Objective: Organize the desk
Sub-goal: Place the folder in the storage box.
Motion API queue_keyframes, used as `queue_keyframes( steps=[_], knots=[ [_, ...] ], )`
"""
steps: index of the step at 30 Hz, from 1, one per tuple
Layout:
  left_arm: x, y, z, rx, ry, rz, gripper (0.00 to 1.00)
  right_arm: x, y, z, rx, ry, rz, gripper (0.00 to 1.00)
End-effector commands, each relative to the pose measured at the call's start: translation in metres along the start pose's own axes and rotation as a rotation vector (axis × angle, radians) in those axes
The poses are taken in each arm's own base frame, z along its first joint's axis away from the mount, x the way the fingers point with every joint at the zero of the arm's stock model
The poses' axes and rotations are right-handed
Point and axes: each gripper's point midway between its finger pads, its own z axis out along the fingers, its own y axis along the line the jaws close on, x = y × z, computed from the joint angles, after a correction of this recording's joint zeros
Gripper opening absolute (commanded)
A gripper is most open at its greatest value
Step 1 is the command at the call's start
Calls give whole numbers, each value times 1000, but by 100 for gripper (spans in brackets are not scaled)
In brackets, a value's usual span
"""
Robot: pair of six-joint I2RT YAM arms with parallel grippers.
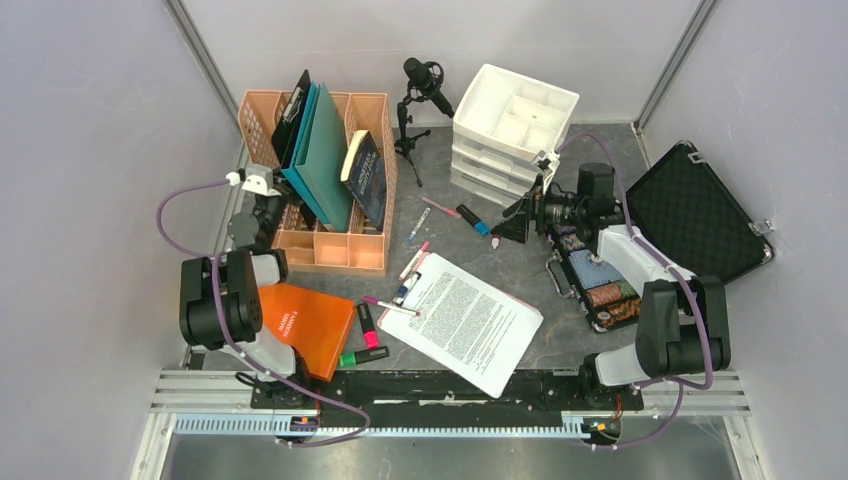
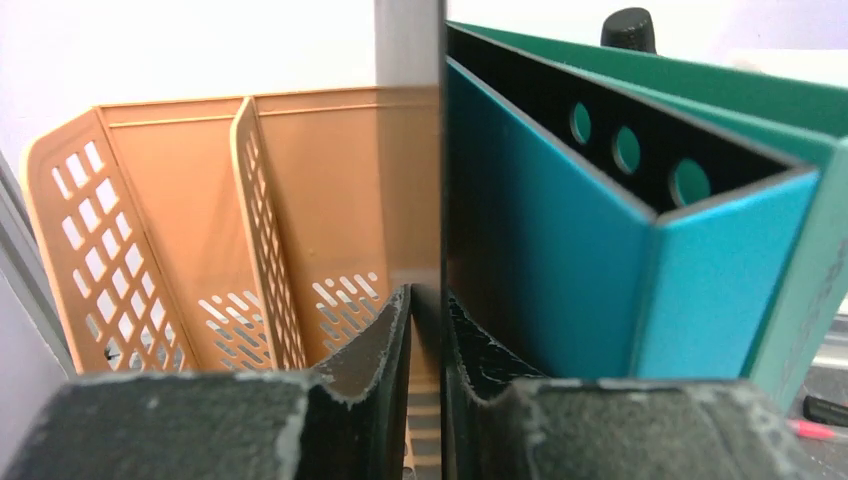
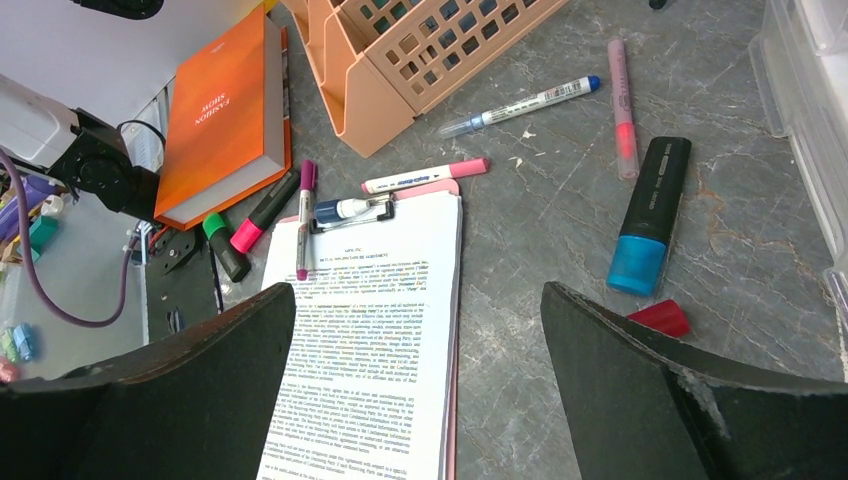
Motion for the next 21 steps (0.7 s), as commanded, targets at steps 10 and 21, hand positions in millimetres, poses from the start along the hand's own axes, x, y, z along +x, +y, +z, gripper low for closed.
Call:
queue_keyframes(
  steps=[10,21],
  knots=[
    [-21,5,-12,-56,-57,190,19,-2,0,-1,-18,-2,-26,98],
    [-48,38,-16,-249,-120,164,2,0,0,-1,-17,3,-28,98]
  ],
)
